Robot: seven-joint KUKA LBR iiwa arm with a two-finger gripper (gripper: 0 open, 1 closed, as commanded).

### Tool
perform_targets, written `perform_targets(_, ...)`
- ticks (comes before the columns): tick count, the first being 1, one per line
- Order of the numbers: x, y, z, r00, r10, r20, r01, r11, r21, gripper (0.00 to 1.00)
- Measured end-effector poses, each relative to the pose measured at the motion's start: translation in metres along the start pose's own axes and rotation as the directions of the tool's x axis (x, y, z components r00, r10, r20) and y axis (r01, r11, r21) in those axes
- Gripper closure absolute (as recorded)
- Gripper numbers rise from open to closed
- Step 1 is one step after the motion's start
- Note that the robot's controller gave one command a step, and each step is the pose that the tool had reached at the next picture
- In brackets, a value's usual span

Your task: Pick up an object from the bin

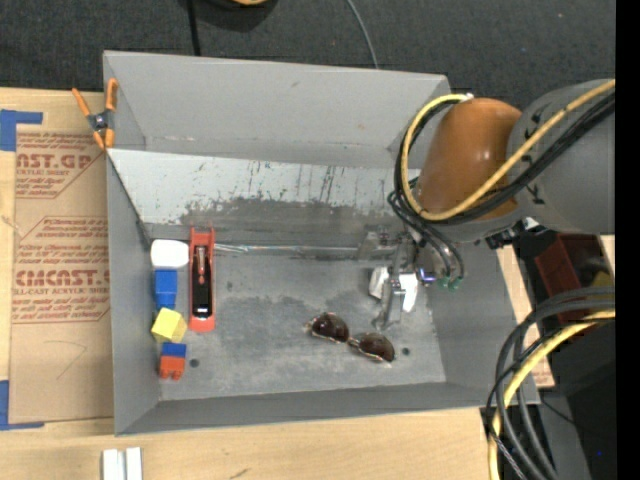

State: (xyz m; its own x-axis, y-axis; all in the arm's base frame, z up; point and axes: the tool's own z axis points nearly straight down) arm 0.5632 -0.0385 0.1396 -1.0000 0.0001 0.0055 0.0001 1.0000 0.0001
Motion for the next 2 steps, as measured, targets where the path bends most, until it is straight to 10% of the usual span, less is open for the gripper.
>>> perform_targets(2,0.023,-0.009,0.033,1.000,0.008,0.010,-0.008,1.000,0.000,0.00)
